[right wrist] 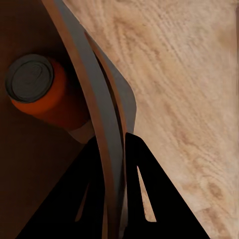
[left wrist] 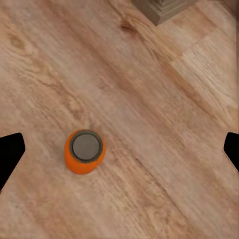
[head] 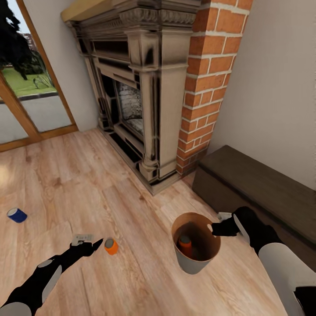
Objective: Put the three can of soda from the living room inside the tash can in the kitchen.
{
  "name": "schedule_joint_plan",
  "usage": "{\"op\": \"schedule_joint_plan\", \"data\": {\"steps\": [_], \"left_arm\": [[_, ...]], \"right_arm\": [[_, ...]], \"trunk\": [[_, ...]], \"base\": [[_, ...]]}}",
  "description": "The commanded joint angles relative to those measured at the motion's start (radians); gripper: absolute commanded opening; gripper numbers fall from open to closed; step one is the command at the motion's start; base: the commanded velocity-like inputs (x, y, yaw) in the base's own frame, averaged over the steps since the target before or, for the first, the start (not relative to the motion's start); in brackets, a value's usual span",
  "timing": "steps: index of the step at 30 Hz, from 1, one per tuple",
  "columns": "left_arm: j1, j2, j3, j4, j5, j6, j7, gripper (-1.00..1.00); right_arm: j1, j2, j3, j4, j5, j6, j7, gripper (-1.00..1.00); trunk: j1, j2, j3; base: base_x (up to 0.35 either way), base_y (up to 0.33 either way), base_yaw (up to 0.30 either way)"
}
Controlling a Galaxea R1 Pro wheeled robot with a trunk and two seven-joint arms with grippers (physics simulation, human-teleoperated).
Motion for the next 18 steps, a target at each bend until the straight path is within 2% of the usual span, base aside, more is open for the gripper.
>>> {"op": "schedule_joint_plan", "data": {"steps": [1,9,18], "left_arm": [[0.000,0.000,0.000,0.000,0.000,0.000,0.000,1.00],[0.000,0.000,0.000,0.000,0.003,0.000,-0.001,1.00],[0.000,0.000,0.000,0.000,0.000,0.001,-0.002,1.00]], "right_arm": [[0.000,0.002,-0.001,0.000,-0.023,0.005,0.006,-1.00],[0.000,0.012,0.000,0.000,-0.023,0.005,0.006,-1.00],[0.000,0.024,0.000,0.001,-0.022,0.005,0.005,-1.00]], "trunk": [[0.000,0.000,0.000],[0.000,0.000,0.000],[0.000,0.000,0.000]], "base": [[0.328,0.070,-0.237],[0.328,0.096,-0.230],[0.327,0.134,-0.042]]}}
